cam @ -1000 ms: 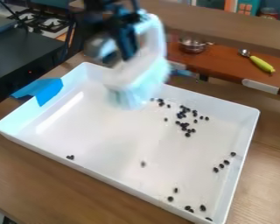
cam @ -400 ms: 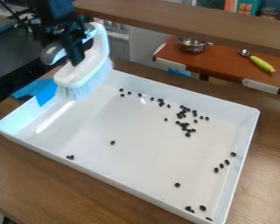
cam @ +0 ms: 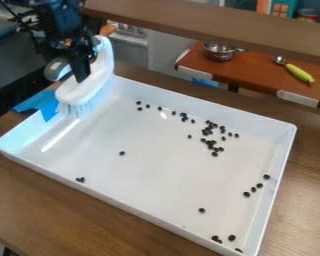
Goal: Sweep into pile
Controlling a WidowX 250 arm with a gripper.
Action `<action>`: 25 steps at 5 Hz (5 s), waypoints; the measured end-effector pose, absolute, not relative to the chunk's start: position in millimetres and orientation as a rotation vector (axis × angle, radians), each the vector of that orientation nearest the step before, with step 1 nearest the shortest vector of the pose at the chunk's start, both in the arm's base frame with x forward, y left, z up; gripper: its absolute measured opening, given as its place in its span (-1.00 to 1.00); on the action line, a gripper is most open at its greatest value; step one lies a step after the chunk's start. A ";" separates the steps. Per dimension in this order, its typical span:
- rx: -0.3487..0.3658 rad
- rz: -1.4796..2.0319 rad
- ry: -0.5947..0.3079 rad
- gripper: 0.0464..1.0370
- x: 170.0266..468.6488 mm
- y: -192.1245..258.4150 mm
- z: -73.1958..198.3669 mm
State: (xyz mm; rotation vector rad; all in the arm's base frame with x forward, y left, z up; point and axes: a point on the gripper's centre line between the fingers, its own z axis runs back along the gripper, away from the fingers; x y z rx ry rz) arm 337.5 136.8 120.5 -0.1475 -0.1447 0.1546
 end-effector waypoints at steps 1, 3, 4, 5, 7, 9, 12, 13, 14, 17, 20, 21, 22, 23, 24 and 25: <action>-0.133 0.175 -0.130 -0.10 339.2 139.9 112.1; -0.100 0.180 -0.094 -0.10 347.9 132.0 91.1; -0.089 0.195 -0.083 -0.10 354.0 129.2 85.3; -0.084 0.188 -0.085 -0.10 361.3 118.8 83.9; -0.124 0.182 -0.082 -0.10 369.5 96.6 81.5; -0.165 0.128 -0.050 -0.10 371.0 42.4 70.2; -0.216 0.090 -0.048 -0.10 373.1 -35.3 67.0; -0.245 0.071 -0.047 -0.10 372.6 -63.9 68.8; -0.259 0.048 -0.042 -0.10 371.4 -85.8 67.7; -0.300 -0.004 -0.021 -0.10 368.5 -137.8 66.0; -0.402 -0.004 -0.001 -0.10 359.9 -113.2 113.4; -0.461 0.013 -0.063 -0.10 359.3 -75.8 154.5; -0.469 0.014 -0.104 -0.10 350.9 -31.8 177.2; -0.415 0.003 -0.153 -0.10 346.5 15.1 179.7; -0.336 0.014 -0.190 -0.10 341.2 63.0 171.9; -0.263 0.005 -0.200 -0.10 333.1 108.8 160.6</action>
